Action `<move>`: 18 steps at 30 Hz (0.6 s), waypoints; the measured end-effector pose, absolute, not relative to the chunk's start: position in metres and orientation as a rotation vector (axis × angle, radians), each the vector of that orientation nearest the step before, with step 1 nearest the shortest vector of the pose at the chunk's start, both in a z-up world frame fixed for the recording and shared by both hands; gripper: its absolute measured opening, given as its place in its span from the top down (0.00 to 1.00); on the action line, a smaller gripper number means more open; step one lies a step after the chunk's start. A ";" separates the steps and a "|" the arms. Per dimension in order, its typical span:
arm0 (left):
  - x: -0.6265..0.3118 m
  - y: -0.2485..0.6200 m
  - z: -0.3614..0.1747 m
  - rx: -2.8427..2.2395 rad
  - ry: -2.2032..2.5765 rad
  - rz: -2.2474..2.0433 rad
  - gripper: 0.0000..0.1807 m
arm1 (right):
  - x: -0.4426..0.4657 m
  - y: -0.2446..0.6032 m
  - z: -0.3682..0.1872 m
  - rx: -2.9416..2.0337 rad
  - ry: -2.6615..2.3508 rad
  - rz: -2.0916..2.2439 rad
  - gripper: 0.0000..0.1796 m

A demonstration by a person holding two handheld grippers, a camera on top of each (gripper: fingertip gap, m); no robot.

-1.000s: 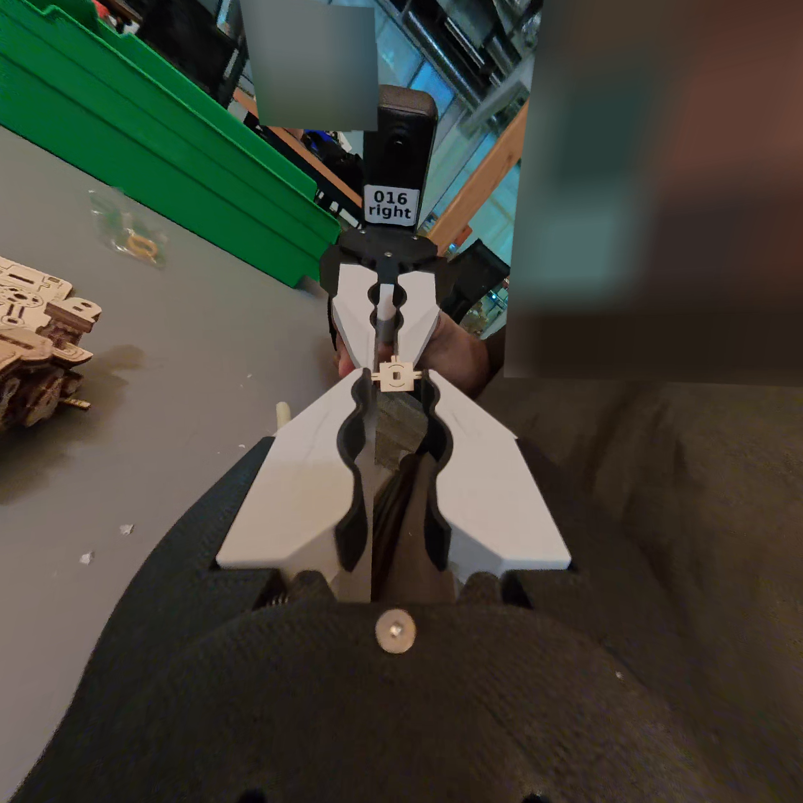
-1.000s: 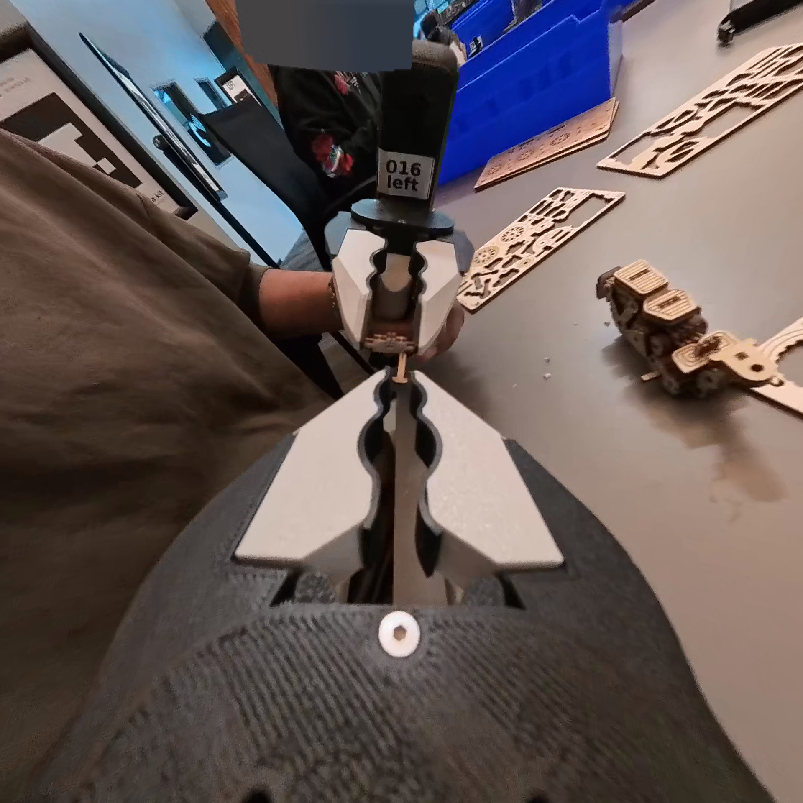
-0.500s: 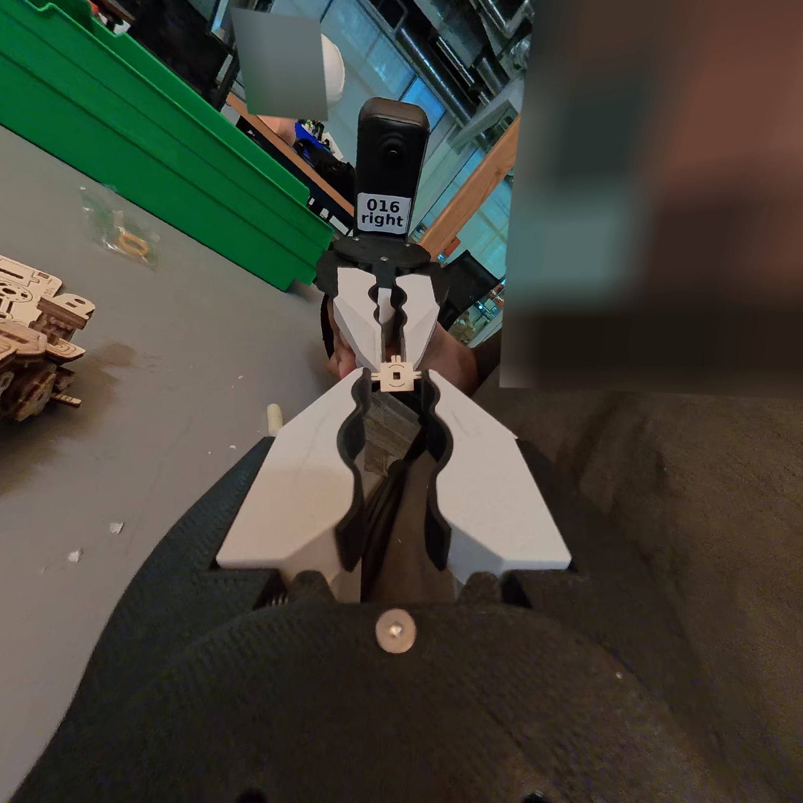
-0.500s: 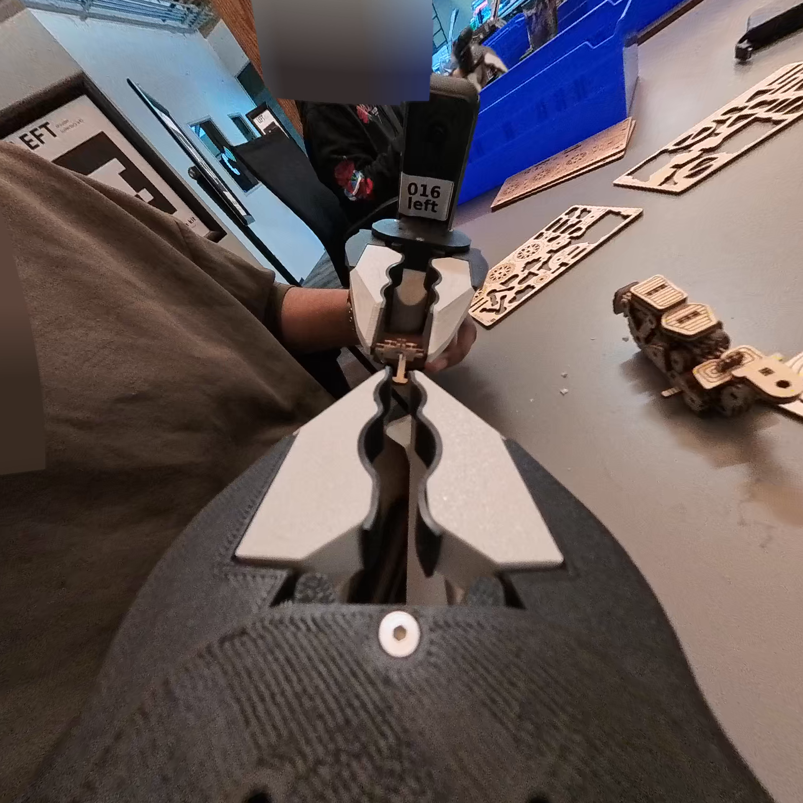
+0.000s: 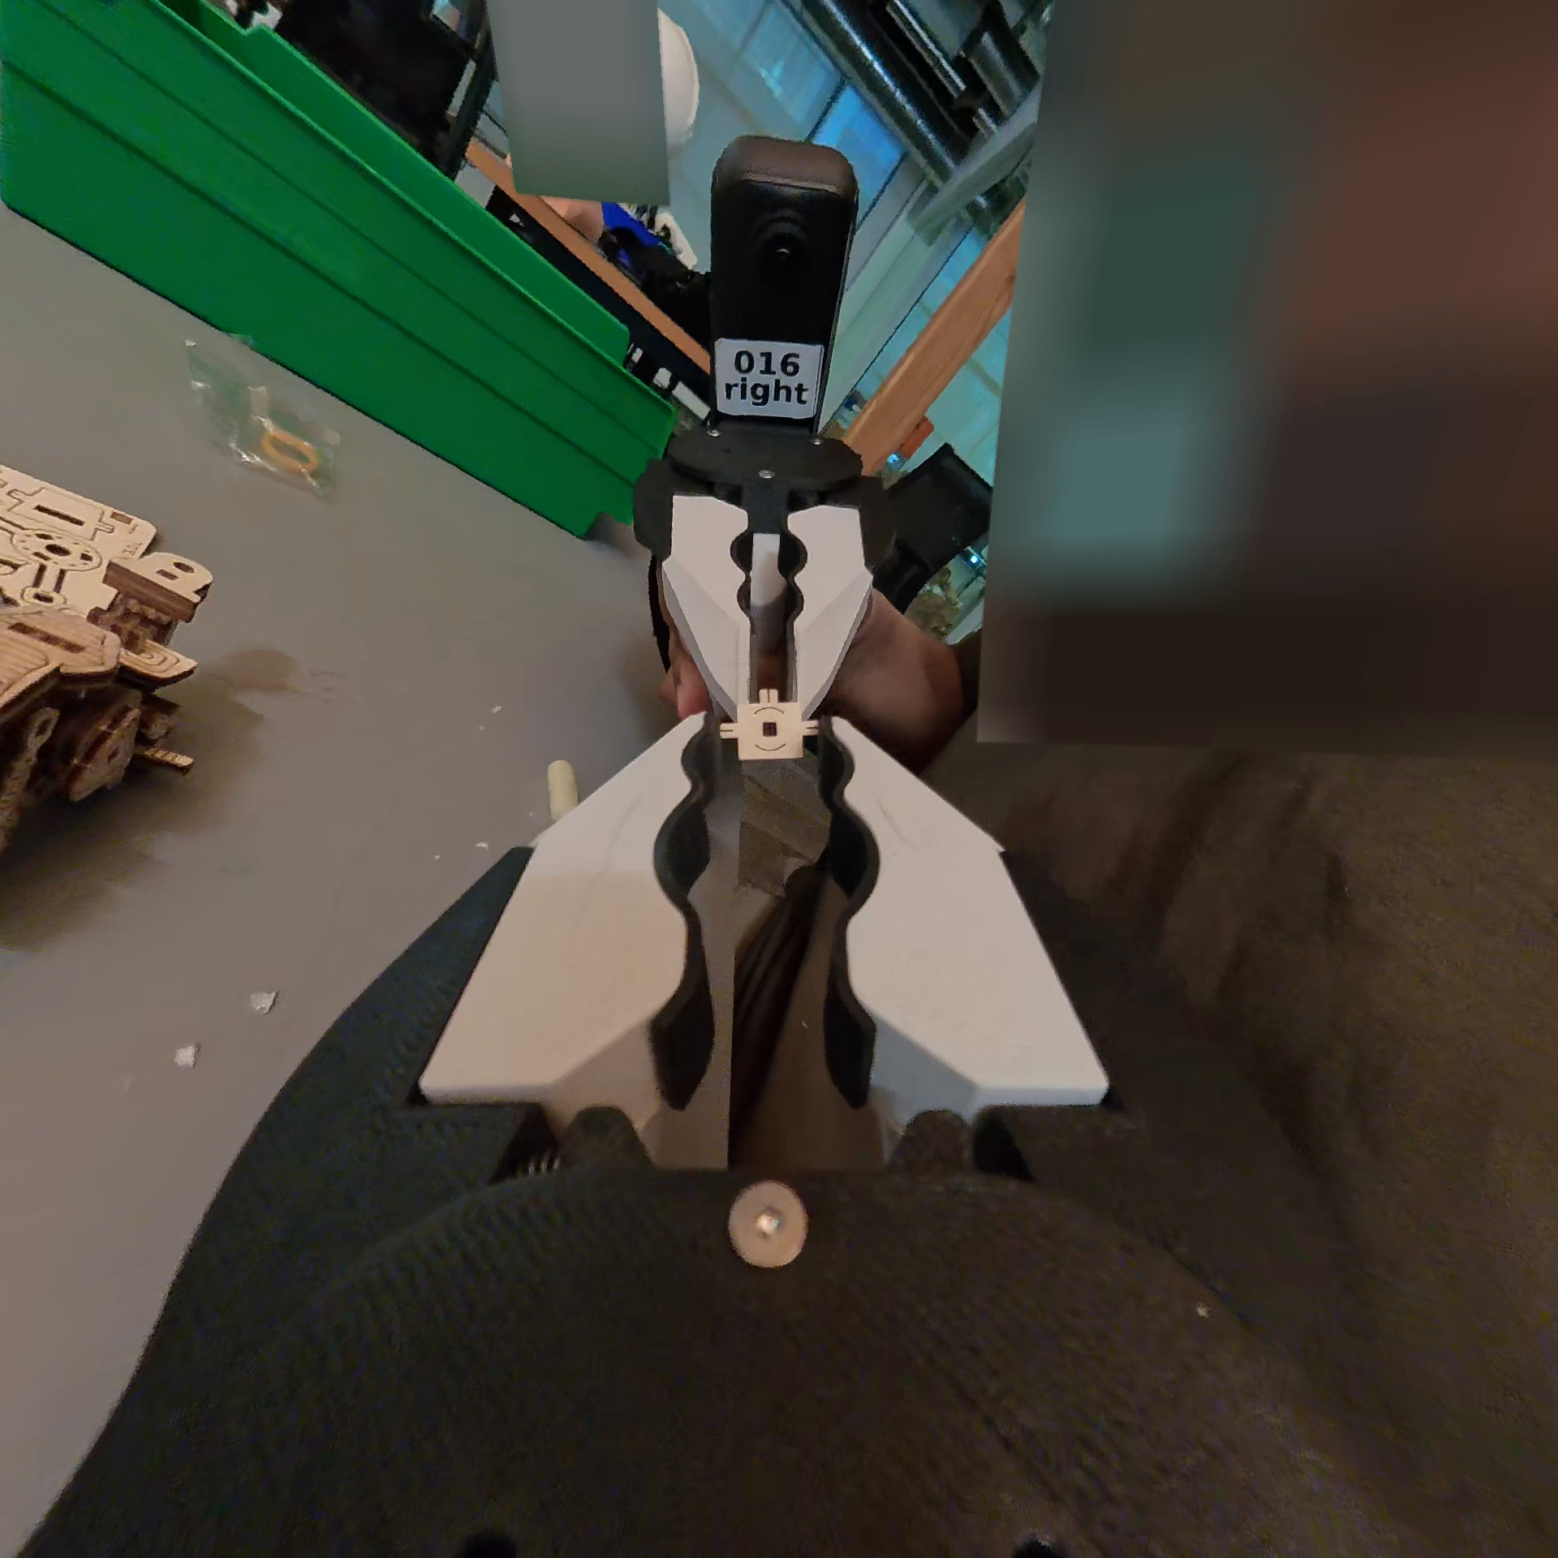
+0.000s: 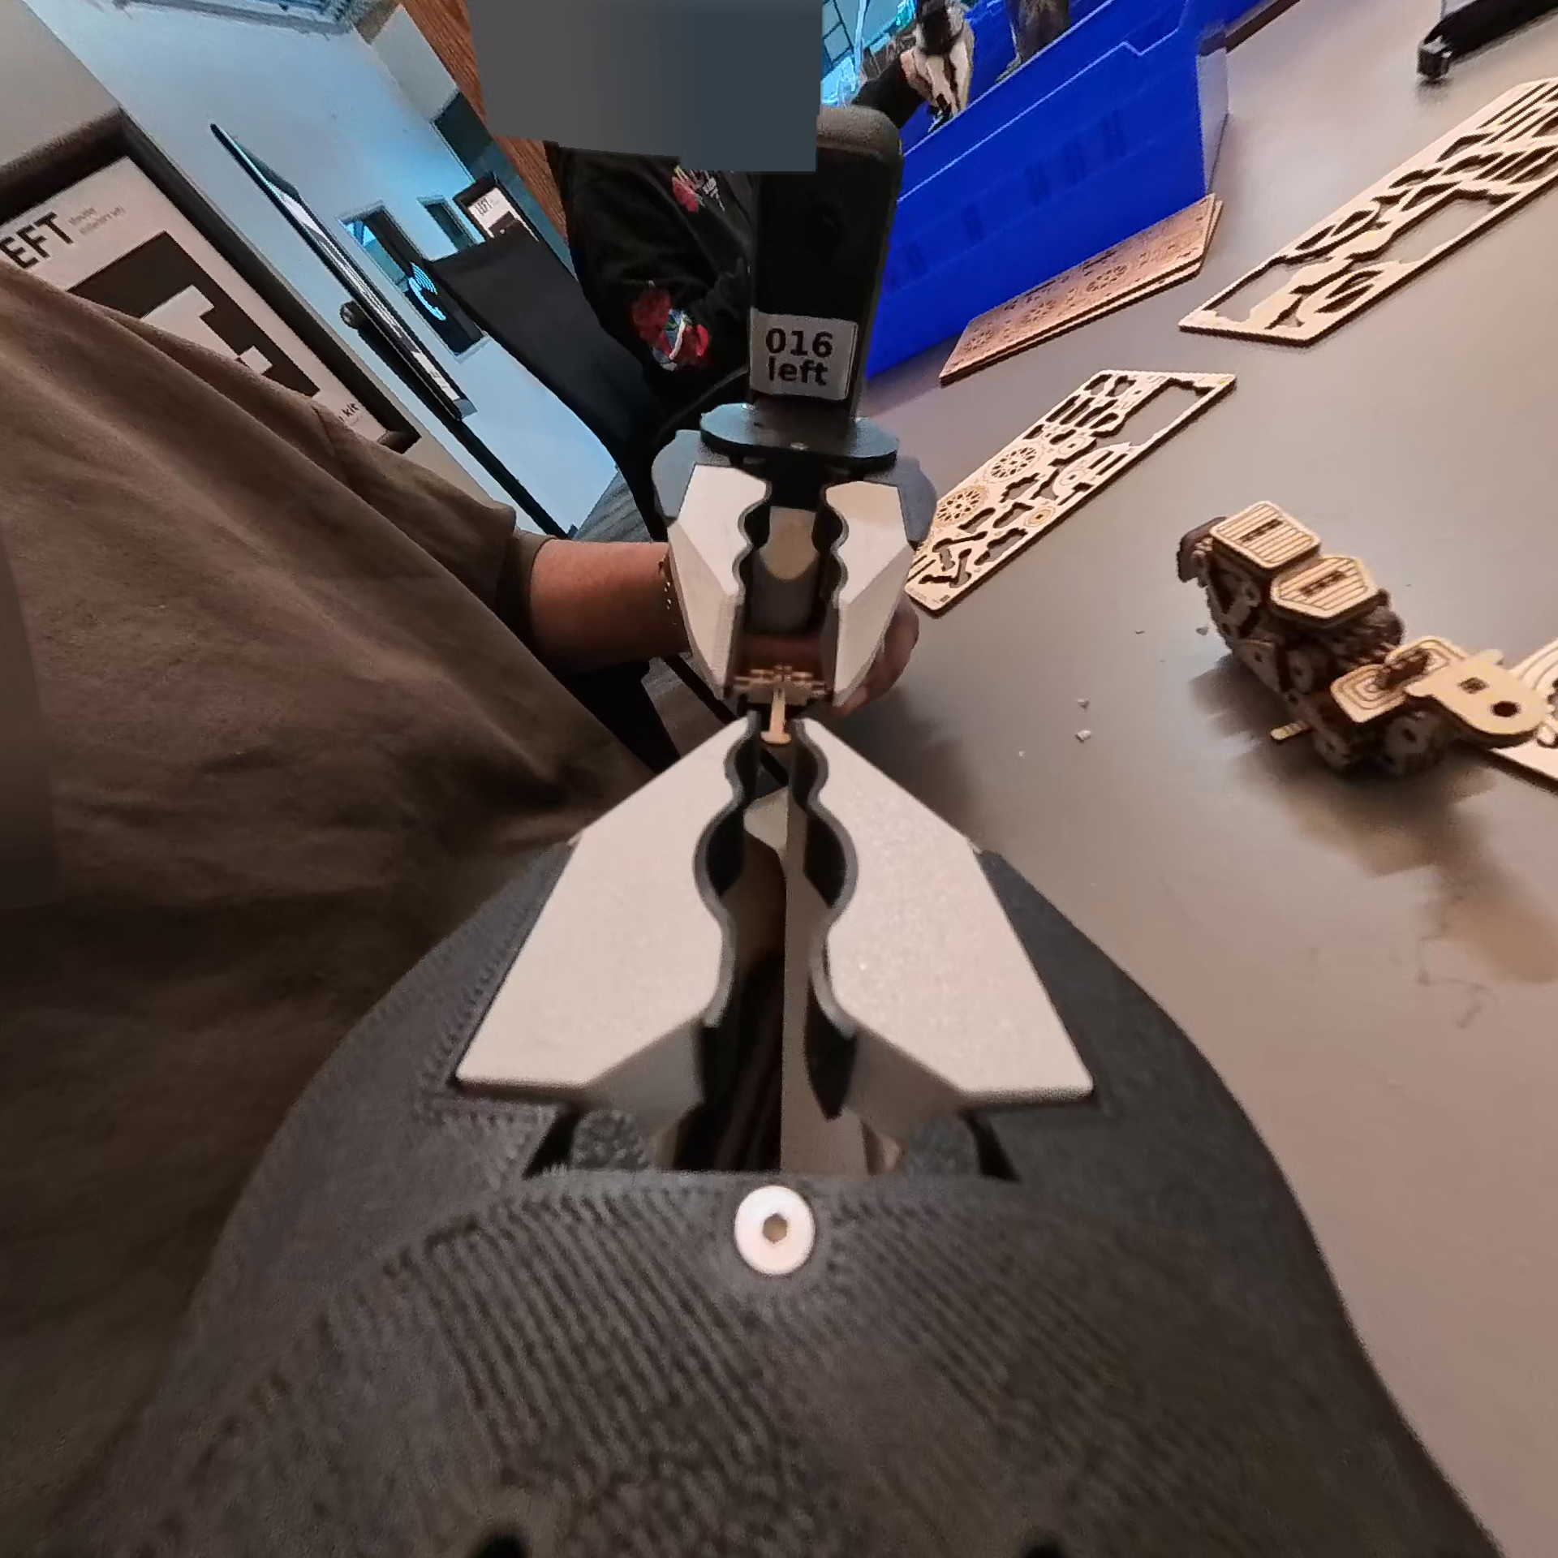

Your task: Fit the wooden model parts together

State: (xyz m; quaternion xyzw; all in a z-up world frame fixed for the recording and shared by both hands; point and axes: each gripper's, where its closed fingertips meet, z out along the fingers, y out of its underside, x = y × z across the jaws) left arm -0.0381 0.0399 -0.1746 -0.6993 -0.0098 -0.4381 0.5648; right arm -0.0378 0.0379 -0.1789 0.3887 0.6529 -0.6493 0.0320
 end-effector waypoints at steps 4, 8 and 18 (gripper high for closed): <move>-0.037 0.038 -0.178 -1.675 -0.007 -1.008 0.89 | -0.038 0.038 -0.181 1.203 2.004 -1.996 0.98; -0.038 0.039 -0.179 -1.676 -0.028 -1.014 0.89 | -0.039 0.038 -0.181 1.215 1.958 -2.015 0.98; -0.047 0.042 -0.173 -1.586 -0.161 -1.119 0.89 | -0.046 0.040 -0.176 1.266 1.863 -2.106 0.98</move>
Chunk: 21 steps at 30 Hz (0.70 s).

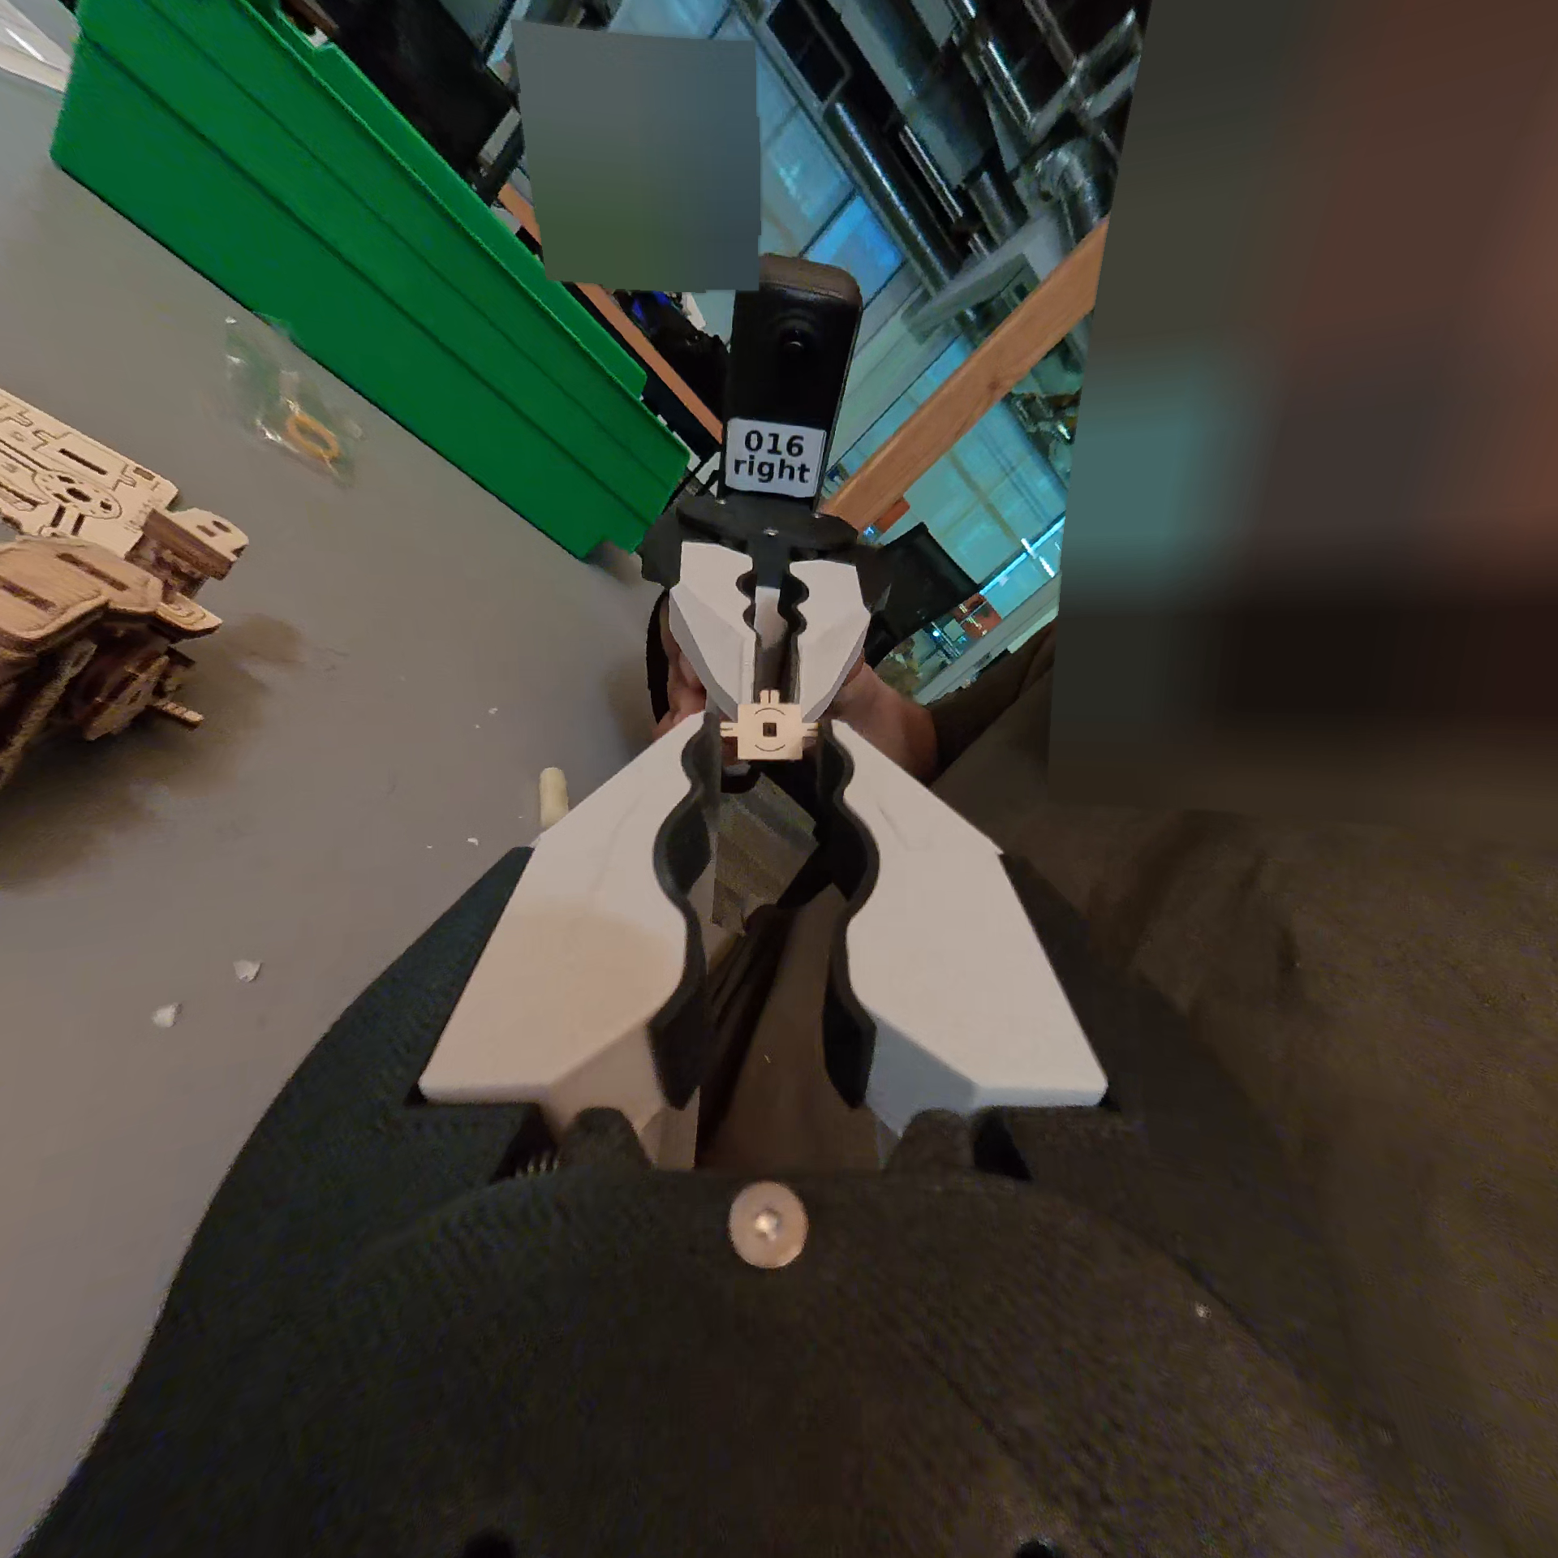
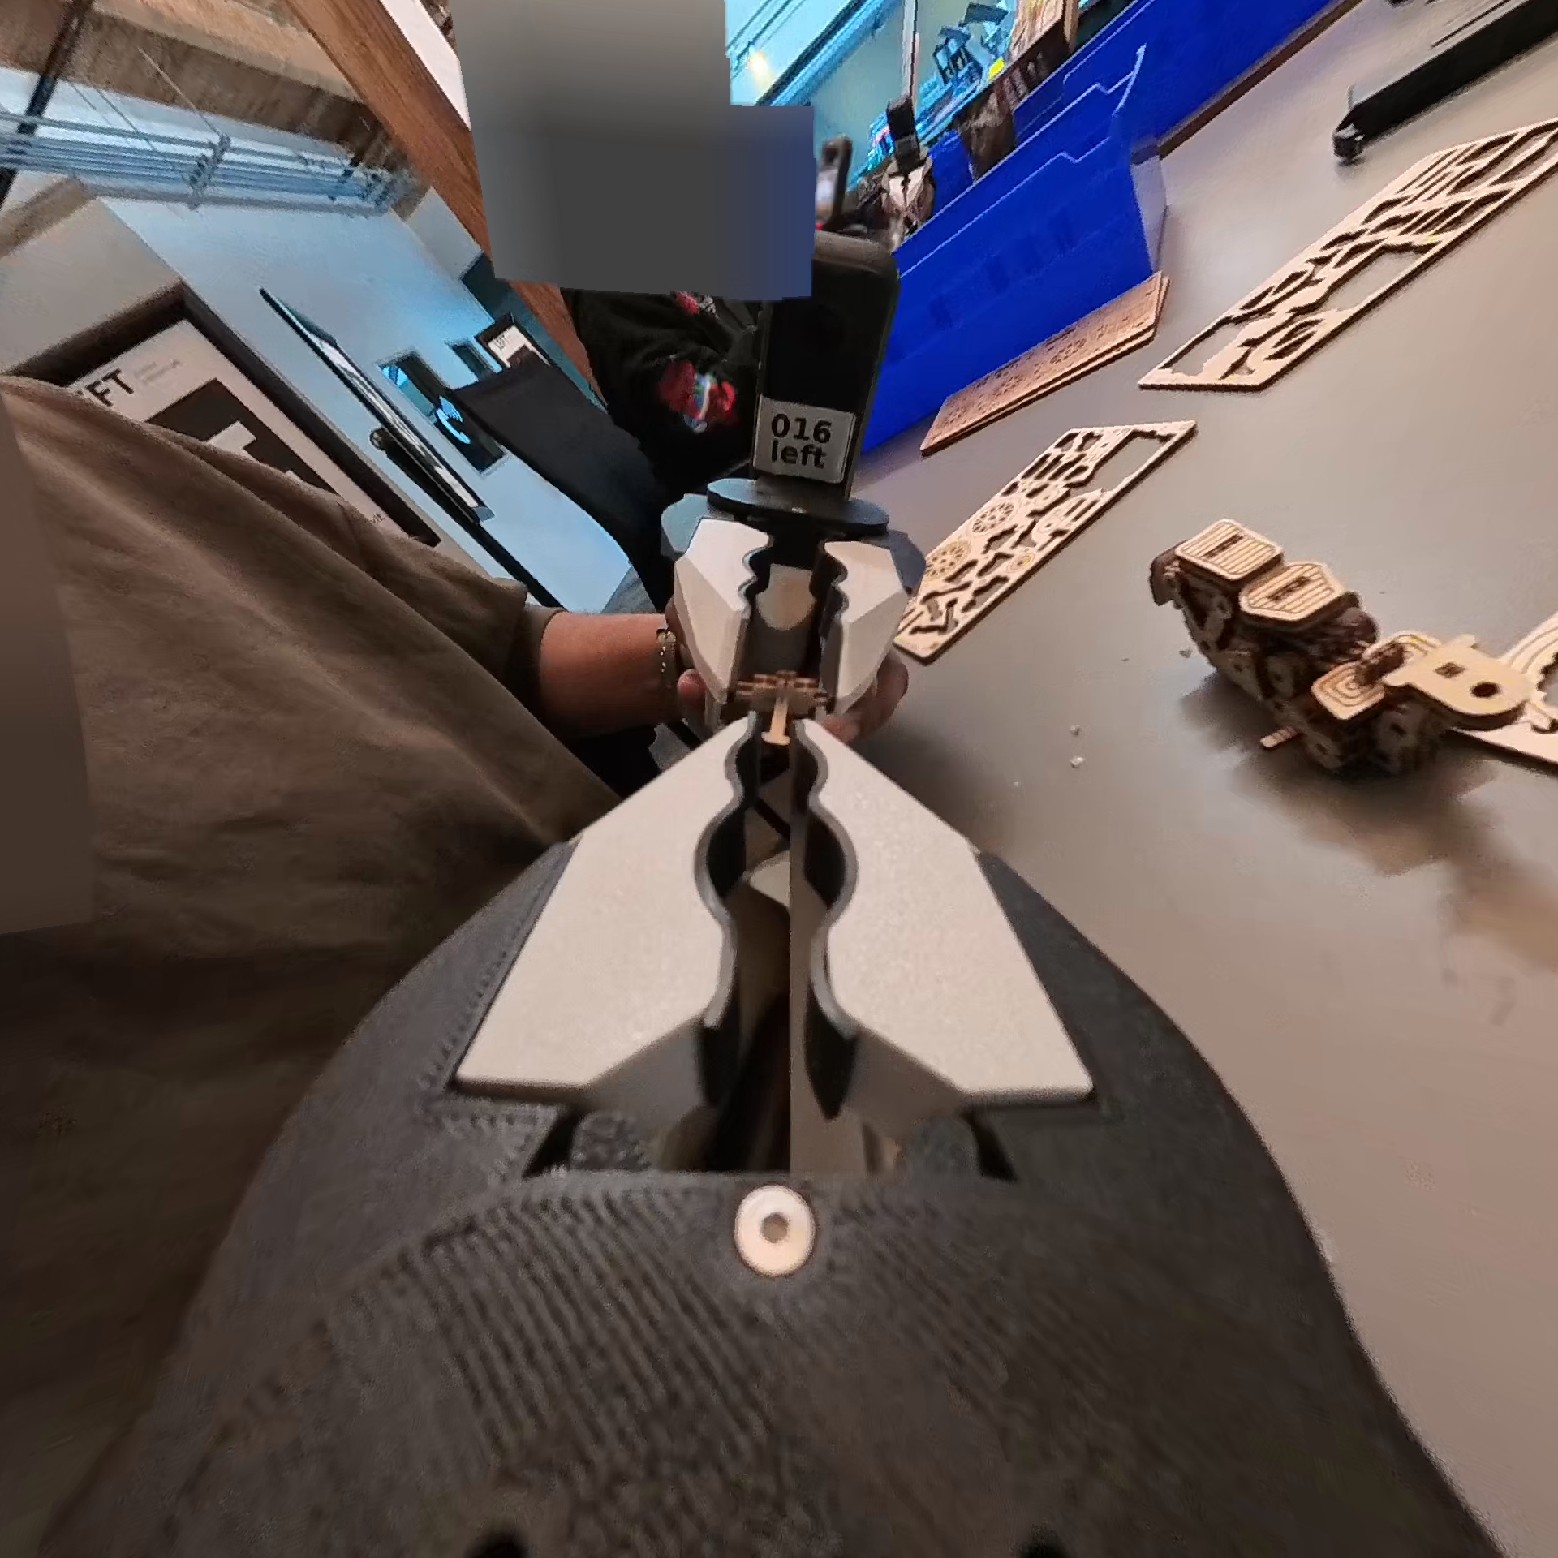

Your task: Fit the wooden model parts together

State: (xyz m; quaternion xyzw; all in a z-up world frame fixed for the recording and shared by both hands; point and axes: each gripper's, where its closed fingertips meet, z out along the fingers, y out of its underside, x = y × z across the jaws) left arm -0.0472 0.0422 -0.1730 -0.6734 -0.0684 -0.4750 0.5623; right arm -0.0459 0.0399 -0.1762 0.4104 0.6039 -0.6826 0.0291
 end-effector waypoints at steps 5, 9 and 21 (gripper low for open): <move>-0.052 0.042 -0.170 -1.546 -0.206 -1.144 0.89 | -0.050 0.040 -0.173 1.291 1.841 -2.158 0.98; -0.054 0.042 -0.168 -1.534 -0.218 -1.166 0.89 | -0.053 0.039 -0.172 1.295 1.827 -2.175 0.98; -0.056 0.045 -0.170 -1.531 -0.257 -1.203 0.89 | -0.055 0.042 -0.171 1.314 1.777 -2.185 0.98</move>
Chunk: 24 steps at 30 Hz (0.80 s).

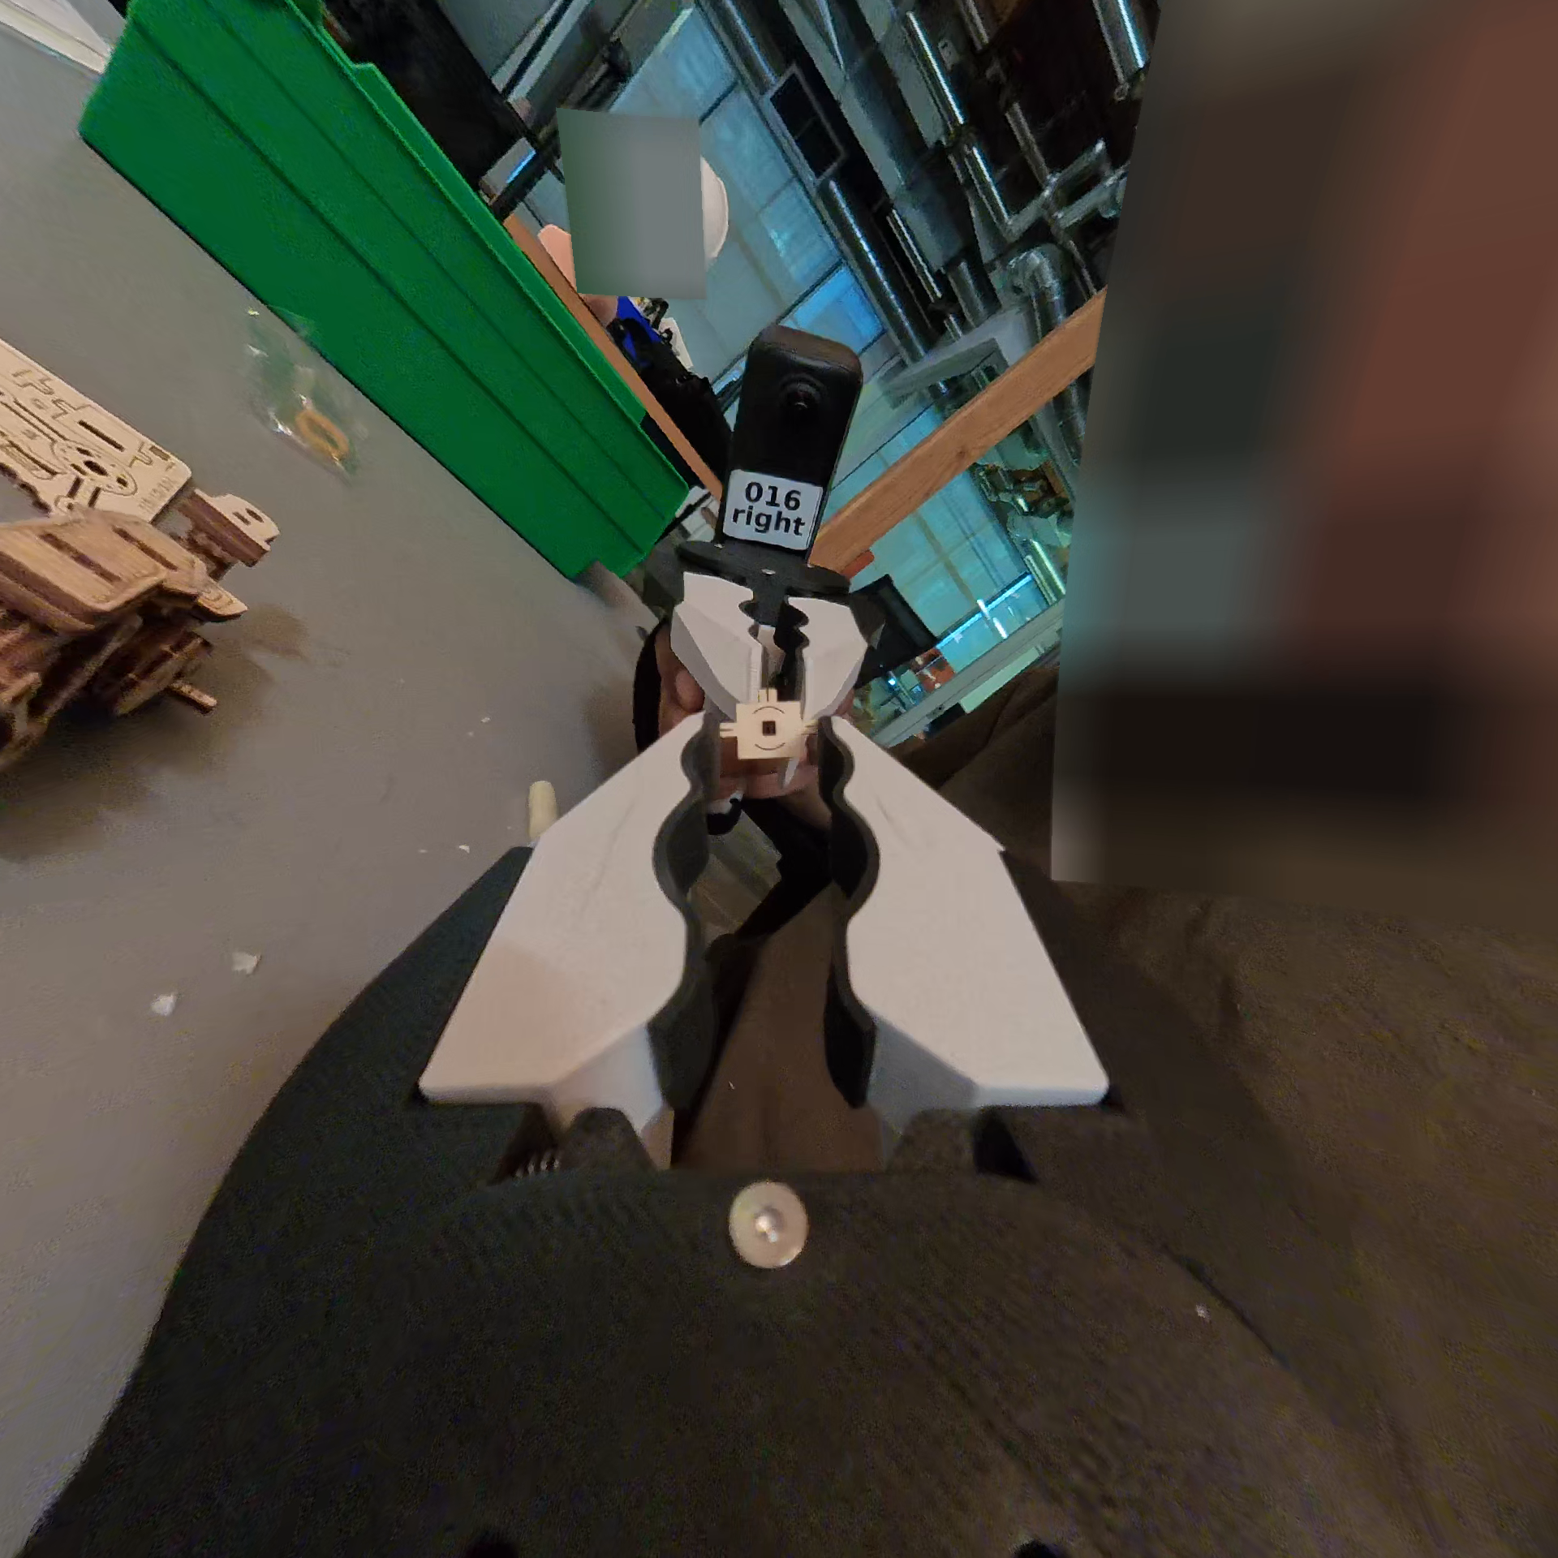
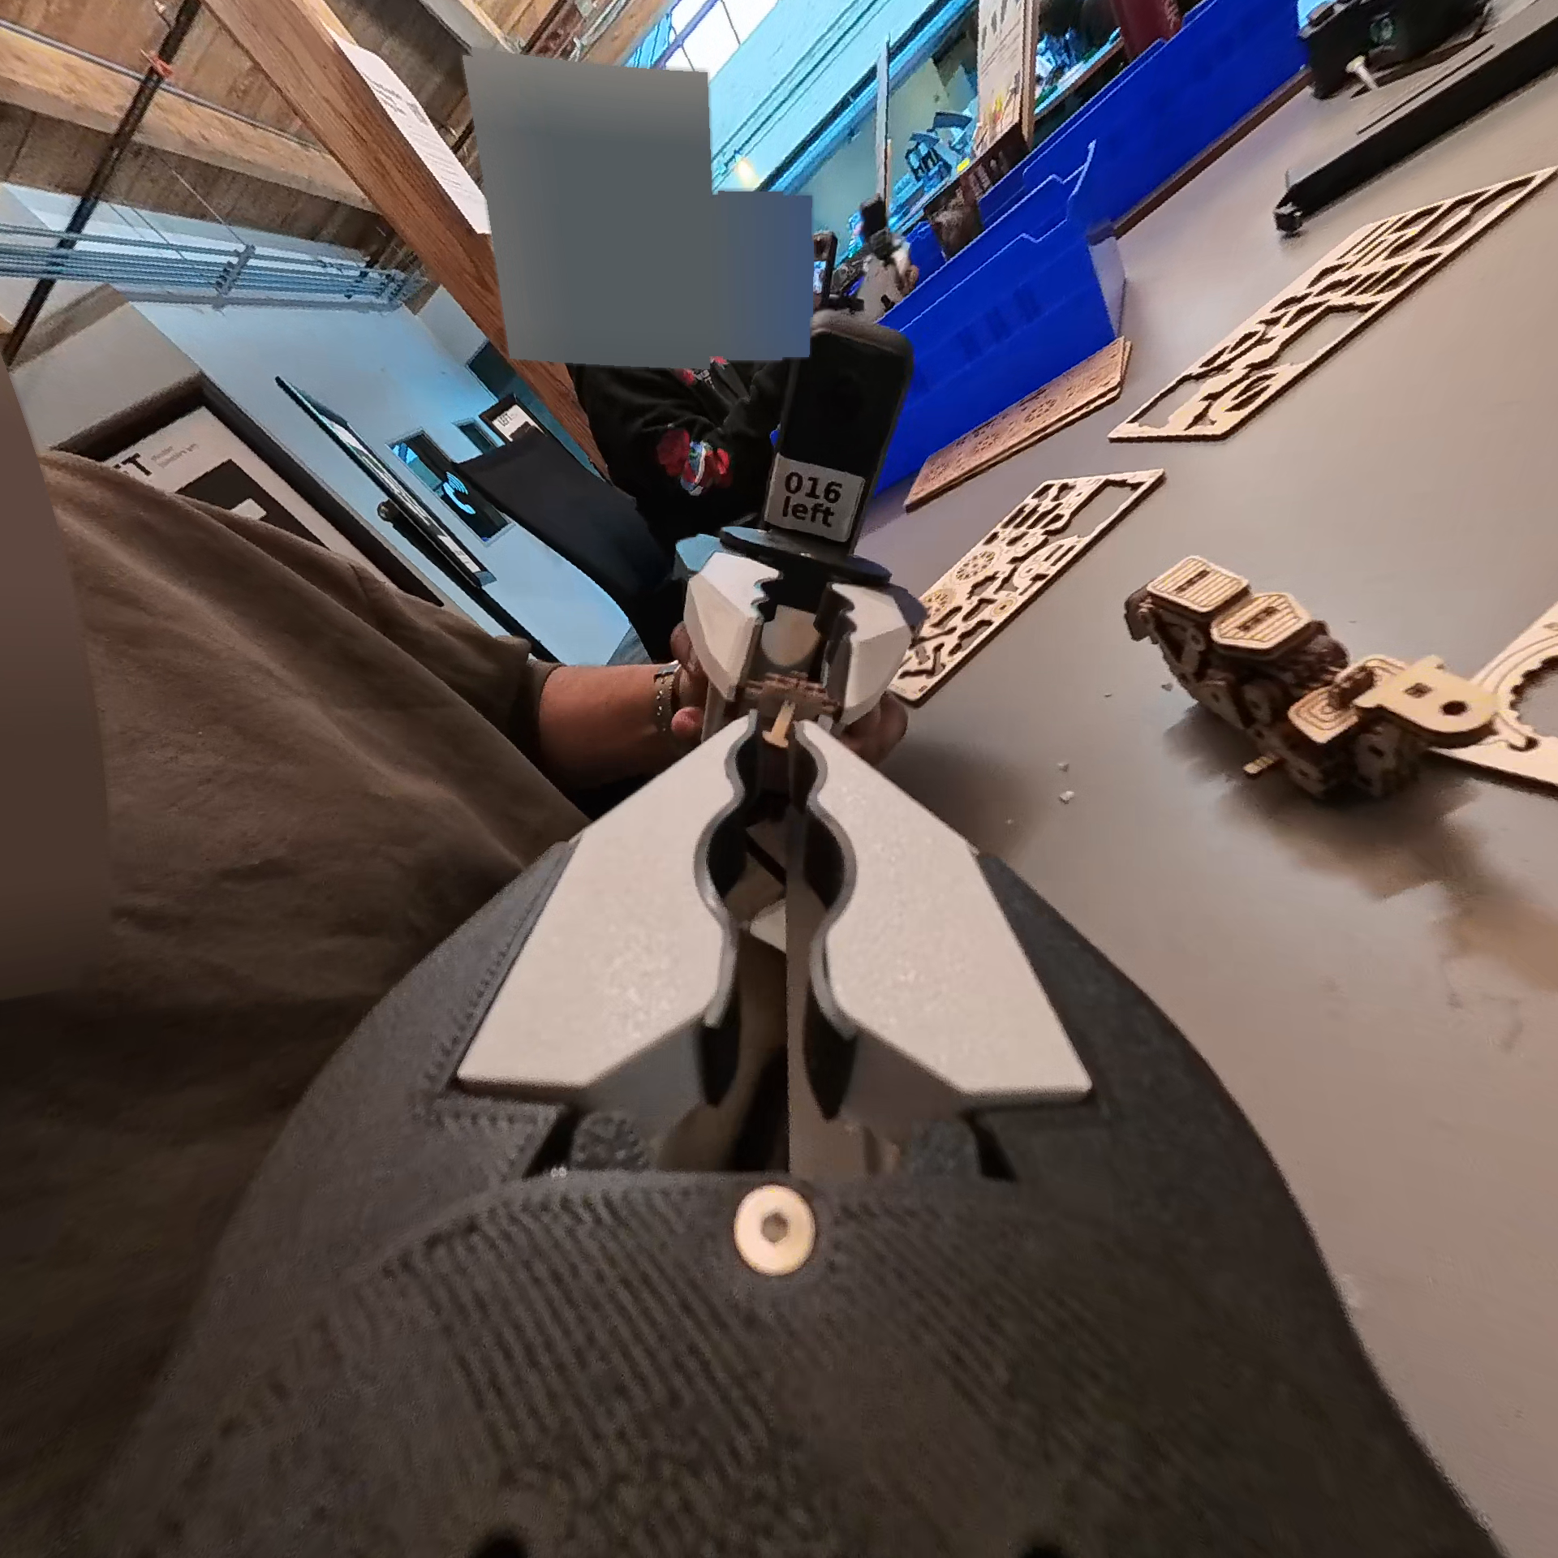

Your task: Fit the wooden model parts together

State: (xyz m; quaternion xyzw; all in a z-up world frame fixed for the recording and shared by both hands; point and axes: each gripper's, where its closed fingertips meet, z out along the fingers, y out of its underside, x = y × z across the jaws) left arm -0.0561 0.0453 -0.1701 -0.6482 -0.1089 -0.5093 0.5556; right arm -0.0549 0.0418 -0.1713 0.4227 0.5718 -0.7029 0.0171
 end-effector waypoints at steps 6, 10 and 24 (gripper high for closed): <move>-0.063 0.046 -0.170 -1.533 -0.281 -1.154 0.86 | -0.059 0.048 -0.175 1.355 1.741 -2.188 0.98; -0.071 0.047 -0.172 -1.543 -0.306 -1.088 0.83 | -0.060 0.051 -0.176 1.377 1.740 -2.191 0.98; -0.074 0.056 -0.187 -1.757 -0.011 -0.216 0.93 | -0.072 0.053 -0.174 1.506 1.281 -2.205 0.98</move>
